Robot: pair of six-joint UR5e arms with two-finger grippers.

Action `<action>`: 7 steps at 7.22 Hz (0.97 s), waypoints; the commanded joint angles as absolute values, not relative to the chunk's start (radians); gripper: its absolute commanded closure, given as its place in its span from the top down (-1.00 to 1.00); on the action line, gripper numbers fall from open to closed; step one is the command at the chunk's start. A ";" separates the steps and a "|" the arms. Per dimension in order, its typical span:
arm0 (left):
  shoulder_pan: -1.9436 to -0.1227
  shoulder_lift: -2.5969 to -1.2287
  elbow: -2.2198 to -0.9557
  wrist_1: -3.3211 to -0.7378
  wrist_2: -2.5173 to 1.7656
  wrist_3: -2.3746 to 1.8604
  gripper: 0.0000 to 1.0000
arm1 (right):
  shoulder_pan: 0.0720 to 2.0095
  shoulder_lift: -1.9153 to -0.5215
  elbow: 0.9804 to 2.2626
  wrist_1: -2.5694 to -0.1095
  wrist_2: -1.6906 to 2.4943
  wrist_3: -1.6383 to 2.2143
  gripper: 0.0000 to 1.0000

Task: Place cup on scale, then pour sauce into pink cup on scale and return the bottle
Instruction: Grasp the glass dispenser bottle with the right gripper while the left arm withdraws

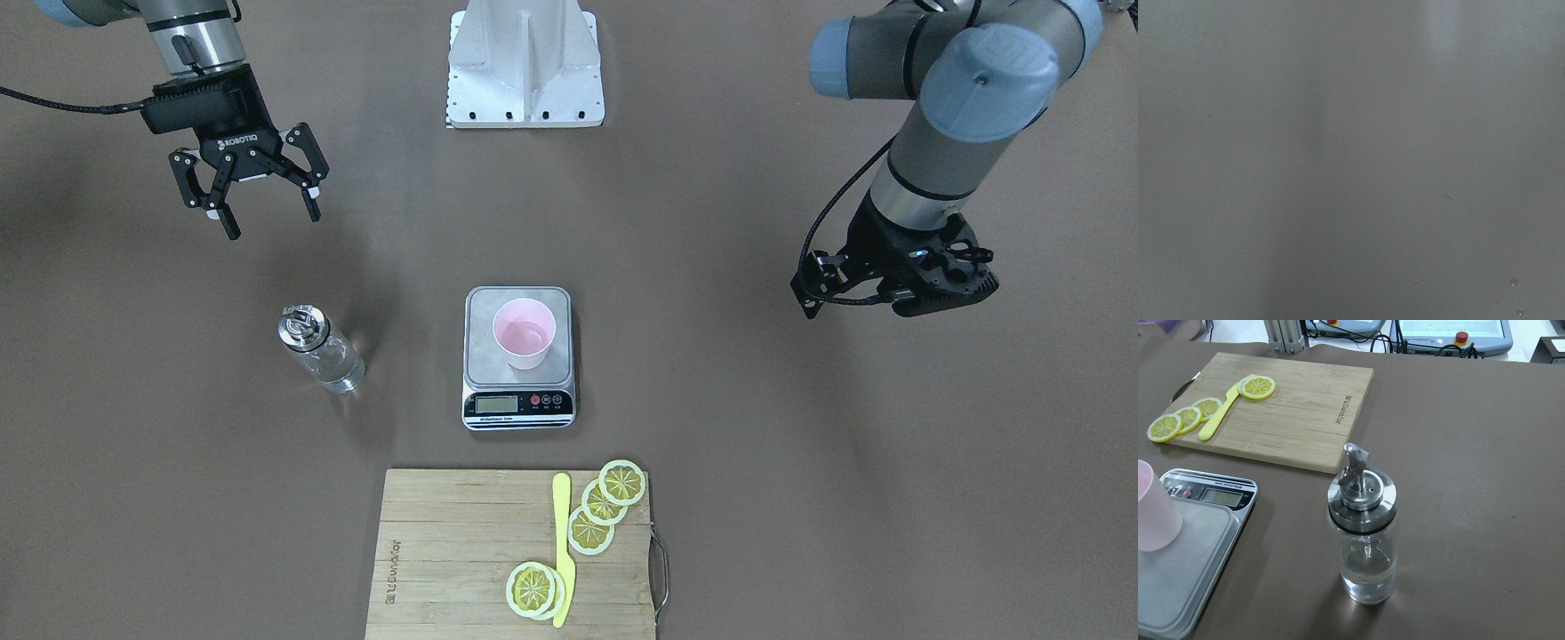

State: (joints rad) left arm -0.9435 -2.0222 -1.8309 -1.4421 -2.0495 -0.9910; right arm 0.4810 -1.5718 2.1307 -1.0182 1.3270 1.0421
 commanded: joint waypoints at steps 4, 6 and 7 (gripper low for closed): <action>-0.942 -2.023 -1.818 -1.445 -2.046 -0.991 0.96 | 0.425 -1.469 1.799 -0.674 1.109 0.979 1.00; -0.942 -2.023 -1.813 -1.443 -2.046 -0.992 0.96 | 0.426 -1.434 1.750 -0.664 1.086 0.934 1.00; -0.942 -2.023 -1.810 -1.445 -2.046 -0.992 0.97 | 0.428 -1.422 1.729 -0.646 1.075 0.901 0.99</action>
